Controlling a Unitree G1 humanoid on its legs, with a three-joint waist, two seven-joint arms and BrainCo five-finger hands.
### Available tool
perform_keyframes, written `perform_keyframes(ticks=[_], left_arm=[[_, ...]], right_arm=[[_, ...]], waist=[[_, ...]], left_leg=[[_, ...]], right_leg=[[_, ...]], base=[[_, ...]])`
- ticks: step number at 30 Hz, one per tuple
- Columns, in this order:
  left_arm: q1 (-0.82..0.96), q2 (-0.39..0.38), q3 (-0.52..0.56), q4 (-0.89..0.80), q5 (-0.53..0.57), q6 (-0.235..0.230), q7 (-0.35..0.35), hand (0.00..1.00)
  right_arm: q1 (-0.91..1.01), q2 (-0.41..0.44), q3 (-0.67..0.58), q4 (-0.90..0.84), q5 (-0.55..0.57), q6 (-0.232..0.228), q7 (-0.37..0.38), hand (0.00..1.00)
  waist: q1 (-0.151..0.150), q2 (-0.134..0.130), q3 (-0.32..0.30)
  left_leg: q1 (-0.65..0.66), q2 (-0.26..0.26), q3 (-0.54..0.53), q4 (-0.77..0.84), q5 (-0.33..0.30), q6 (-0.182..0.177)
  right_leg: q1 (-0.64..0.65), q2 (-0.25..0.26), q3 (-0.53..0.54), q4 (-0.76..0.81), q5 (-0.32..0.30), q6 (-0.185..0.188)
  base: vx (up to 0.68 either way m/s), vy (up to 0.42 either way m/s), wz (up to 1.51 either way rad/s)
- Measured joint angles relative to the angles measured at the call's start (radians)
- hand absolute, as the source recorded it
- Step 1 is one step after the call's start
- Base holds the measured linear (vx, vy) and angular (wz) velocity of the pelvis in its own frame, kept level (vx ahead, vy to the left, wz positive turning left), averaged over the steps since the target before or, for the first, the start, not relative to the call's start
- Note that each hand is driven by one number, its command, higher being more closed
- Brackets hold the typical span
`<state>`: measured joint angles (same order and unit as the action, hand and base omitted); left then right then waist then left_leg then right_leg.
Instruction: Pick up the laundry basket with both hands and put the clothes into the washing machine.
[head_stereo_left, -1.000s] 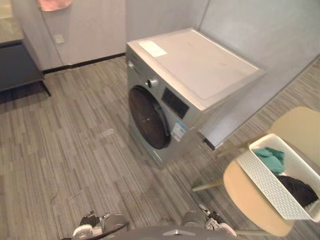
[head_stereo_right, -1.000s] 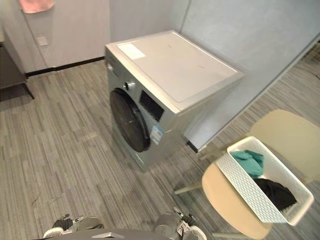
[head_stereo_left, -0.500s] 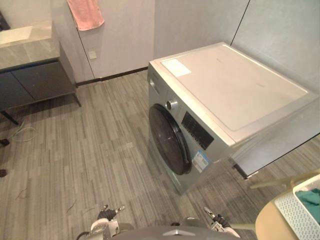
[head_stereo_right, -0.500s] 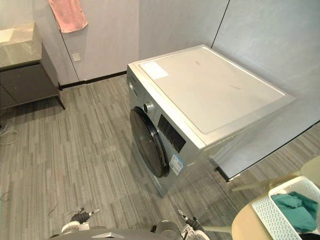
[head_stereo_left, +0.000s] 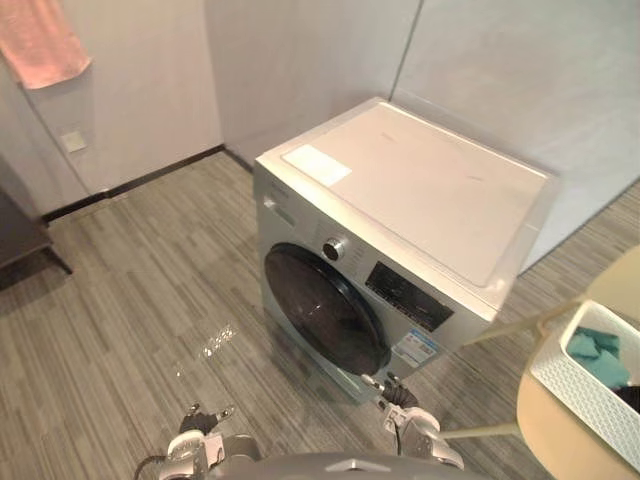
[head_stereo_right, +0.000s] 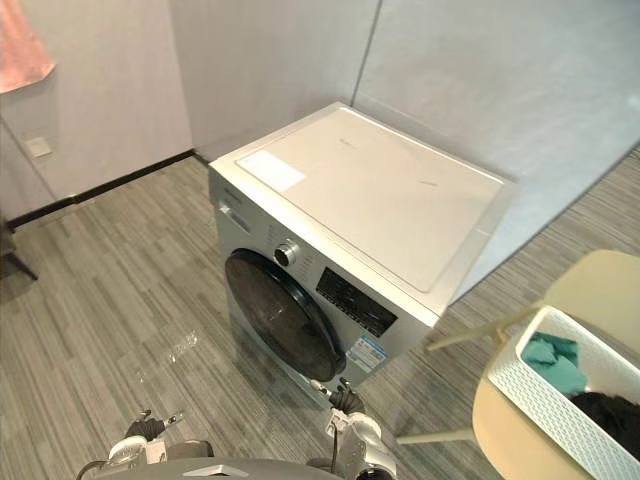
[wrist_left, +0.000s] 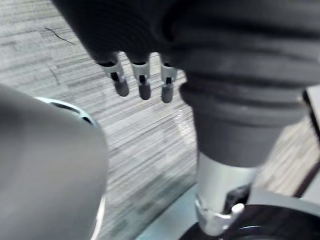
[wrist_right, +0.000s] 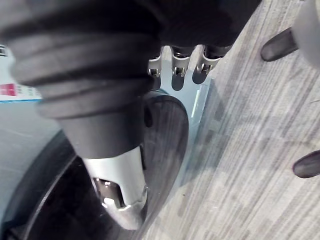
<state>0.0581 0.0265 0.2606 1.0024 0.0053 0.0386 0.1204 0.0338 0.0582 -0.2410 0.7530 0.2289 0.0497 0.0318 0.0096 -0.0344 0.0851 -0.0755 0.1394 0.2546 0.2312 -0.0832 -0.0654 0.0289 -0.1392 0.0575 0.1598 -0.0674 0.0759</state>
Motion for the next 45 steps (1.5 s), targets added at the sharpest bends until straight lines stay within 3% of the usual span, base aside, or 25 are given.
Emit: perform_keyframes(ticks=[3,5,7,12,16,18,22,26,30,37,41,42,45], left_arm=[[0.005,0.014,-0.039,0.013,0.001,0.000,0.002,0.00],[0.002,0.017,-0.045,0.021,0.000,0.000,0.005,0.00],[-0.001,0.009,-0.046,0.034,0.000,0.002,0.005,0.00],[0.006,0.007,-0.049,0.040,0.020,0.006,-0.004,0.00],[0.003,0.027,-0.060,0.039,0.048,0.006,-0.024,0.00],[0.002,0.047,-0.067,0.037,0.062,0.006,-0.030,0.00],[0.002,0.064,-0.069,0.038,0.086,0.008,-0.040,0.00],[-0.001,0.069,-0.091,0.039,0.097,0.007,-0.040,0.00],[-0.012,0.068,-0.115,0.039,0.098,0.007,-0.038,0.00],[-0.029,0.070,-0.136,0.036,0.096,0.007,-0.011,0.00],[-0.039,0.069,-0.158,0.030,0.091,0.006,0.009,0.00],[-0.039,0.067,-0.183,0.029,0.076,0.006,0.013,0.00],[-0.041,0.055,-0.206,0.027,0.055,0.006,0.032,0.00]], right_arm=[[0.028,-0.014,0.082,-0.064,-0.019,-0.003,0.001,0.00],[0.042,-0.031,0.107,-0.103,-0.042,-0.003,0.003,0.00],[0.066,-0.071,0.131,-0.142,-0.051,-0.003,0.007,0.00],[0.142,-0.158,0.245,-0.246,-0.069,-0.003,0.064,0.00],[0.163,-0.182,0.362,-0.344,-0.066,-0.002,0.146,0.00],[0.157,-0.181,0.407,-0.394,-0.037,-0.005,0.187,0.00],[0.130,-0.189,0.422,-0.435,0.012,-0.019,0.208,0.00],[0.085,-0.213,0.414,-0.467,0.052,-0.026,0.200,0.00],[-0.014,-0.238,0.318,-0.462,0.035,-0.029,0.122,0.00],[-0.101,-0.268,0.284,-0.437,-0.113,-0.009,0.027,0.00],[-0.280,-0.291,0.284,-0.253,-0.153,-0.007,-0.017,0.00],[-0.363,-0.309,0.284,-0.171,-0.158,-0.005,-0.033,0.00],[-0.482,-0.331,0.273,-0.055,-0.159,-0.007,-0.066,0.00]], waist=[[-0.014,-0.016,-0.013],[-0.018,-0.015,-0.013],[-0.022,0.007,-0.005],[-0.030,0.012,-0.012],[-0.035,-0.001,-0.014],[-0.034,-0.020,-0.019],[-0.035,-0.033,-0.026],[-0.035,-0.031,-0.024],[-0.034,0.001,0.005],[-0.027,0.048,0.080],[-0.034,0.087,0.145],[-0.030,0.113,0.168],[-0.030,0.153,0.213]], left_leg=[[0.046,-0.036,0.026,-0.165,0.091,-0.010],[0.050,-0.049,0.017,-0.239,0.138,-0.020],[0.079,-0.051,-0.040,-0.313,0.185,-0.019],[0.076,-0.042,-0.045,-0.318,0.187,-0.022],[0.054,-0.047,-0.062,-0.318,0.184,-0.017],[0.043,-0.049,-0.066,-0.318,0.183,-0.016],[0.042,-0.053,-0.064,-0.318,0.175,-0.014],[0.042,-0.054,-0.064,-0.312,0.174,-0.018],[0.038,-0.055,-0.065,-0.312,0.177,-0.013],[-0.003,-0.063,-0.092,-0.312,0.199,0.000],[-0.038,-0.088,-0.126,-0.312,0.211,0.002],[-0.068,-0.099,-0.148,-0.313,0.216,0.006],[-0.116,-0.105,-0.161,-0.312,0.232,0.011]], right_leg=[[-0.036,-0.010,0.015,-0.031,0.007,0.007],[-0.055,-0.012,0.015,-0.050,-0.012,0.035],[-0.062,0.006,0.012,-0.051,-0.016,0.050],[-0.062,0.015,0.013,-0.053,-0.015,0.045],[-0.067,0.015,0.014,-0.081,-0.012,0.041],[-0.068,0.014,0.016,-0.095,-0.003,0.032],[-0.066,0.011,0.021,-0.107,0.008,0.042],[-0.063,0.011,0.021,-0.115,0.019,0.057],[-0.063,0.011,0.021,-0.123,0.030,0.062],[-0.085,0.007,0.009,-0.140,0.057,0.063],[-0.119,-0.010,0.014,-0.140,0.074,0.058],[-0.145,-0.017,0.016,-0.138,0.079,0.049],[-0.189,-0.020,0.015,-0.136,0.095,0.044]], base=[[-0.09,-0.023,-0.31],[-0.12,-0.116,-0.11],[-0.11,-0.113,-0.07],[-0.04,-0.028,-0.01],[-0.01,0.014,0.04],[0.03,0.012,0.05],[0.06,0.005,-0.02],[0.06,-0.008,-0.03],[0.01,-0.002,-0.01],[-0.05,0.006,0.08],[-0.16,0.061,0.04],[-0.16,0.077,-0.02],[-0.16,0.050,0.07]])
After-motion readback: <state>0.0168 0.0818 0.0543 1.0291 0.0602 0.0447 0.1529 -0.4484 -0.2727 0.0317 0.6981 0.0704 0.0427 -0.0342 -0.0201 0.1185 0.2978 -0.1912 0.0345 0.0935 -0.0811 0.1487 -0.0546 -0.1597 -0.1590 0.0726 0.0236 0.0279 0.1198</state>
